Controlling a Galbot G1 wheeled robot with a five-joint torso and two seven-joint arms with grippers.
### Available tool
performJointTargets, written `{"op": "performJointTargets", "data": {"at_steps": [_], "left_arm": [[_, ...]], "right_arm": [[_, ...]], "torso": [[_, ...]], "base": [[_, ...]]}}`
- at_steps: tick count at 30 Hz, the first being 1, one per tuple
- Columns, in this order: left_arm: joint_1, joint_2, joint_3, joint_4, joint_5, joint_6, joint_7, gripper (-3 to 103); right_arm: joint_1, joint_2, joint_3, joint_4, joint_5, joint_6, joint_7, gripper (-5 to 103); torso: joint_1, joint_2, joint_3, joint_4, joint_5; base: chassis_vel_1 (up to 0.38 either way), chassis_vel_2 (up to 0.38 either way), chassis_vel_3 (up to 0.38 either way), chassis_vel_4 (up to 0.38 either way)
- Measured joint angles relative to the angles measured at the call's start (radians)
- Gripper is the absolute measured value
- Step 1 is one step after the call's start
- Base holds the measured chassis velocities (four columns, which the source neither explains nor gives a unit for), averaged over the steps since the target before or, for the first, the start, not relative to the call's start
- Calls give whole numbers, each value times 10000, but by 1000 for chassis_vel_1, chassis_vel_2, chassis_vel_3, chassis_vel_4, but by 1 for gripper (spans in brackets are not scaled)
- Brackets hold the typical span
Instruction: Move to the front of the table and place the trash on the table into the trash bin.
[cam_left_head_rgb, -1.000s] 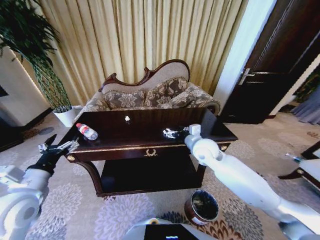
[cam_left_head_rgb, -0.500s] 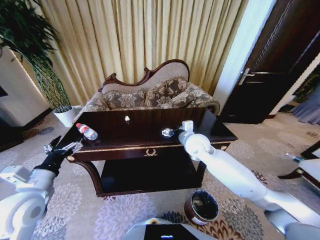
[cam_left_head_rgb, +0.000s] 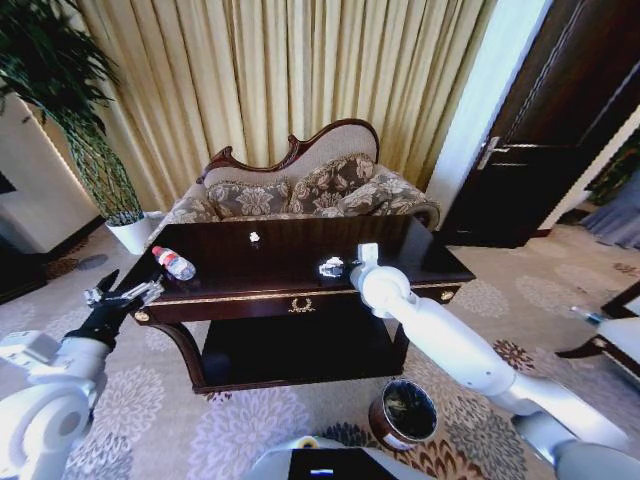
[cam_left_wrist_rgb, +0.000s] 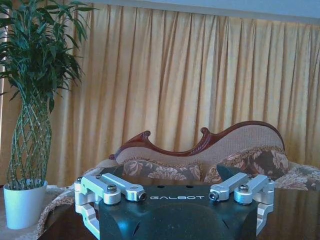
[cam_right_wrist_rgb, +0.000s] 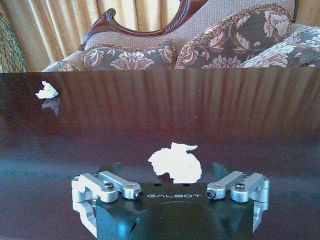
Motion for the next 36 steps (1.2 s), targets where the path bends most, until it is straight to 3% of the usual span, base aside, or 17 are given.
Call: {"op": "performJointTargets", "data": {"at_steps": [8,10,17,21,22,24,32,34,35,36], "left_arm": [[-36,-115,48,-13,35,-83,33,100],[-36,-115,46,-9,53,-122,35,100],[-32,-44,-26,10,47,-152,45,100],[-35,-33,-4,11,46,-152,41,100],[-73,-2,115,11,54,-152,36,100],[-107,9,177,11,62,-148,29,100],[-188,134,246,76,60,-121,-61,100],[-210,206,251,121,50,-119,-94,100],[-210,206,251,121,50,-119,-94,100],[-220,231,253,154,44,-119,-101,100]], "right_arm": [[-6,-126,-68,23,-319,12,-55,68],[-6,-143,-86,23,-453,21,-117,68],[-106,-210,-91,77,-695,57,-311,36],[-177,-271,-45,133,-762,74,-389,30],[-307,-384,73,221,-818,122,-452,14],[-374,-426,159,307,-829,191,-463,4],[-534,-447,738,848,-1144,800,-298,0],[-853,-733,1314,1077,-2155,1303,-1032,0],[-853,-733,1314,1077,-2155,1303,-1032,0],[-1371,-1076,1972,1263,-3108,1540,-1763,0]], "torso": [[0,0,0,0,0],[0,0,0,0,0],[0,1,0,0,1],[-1,1,0,0,0],[0,0,0,-1,1],[-1,1,0,-1,0],[-1,0,0,3,1],[0,1,0,3,1],[0,1,0,3,1],[0,1,0,3,0]], "base": [[0,0,0,0],[0,0,0,0],[0,0,0,0],[0,0,0,0],[0,0,0,0],[0,0,0,0],[0,0,0,0],[0,0,0,0],[0,0,0,0],[0,0,0,0]]}}
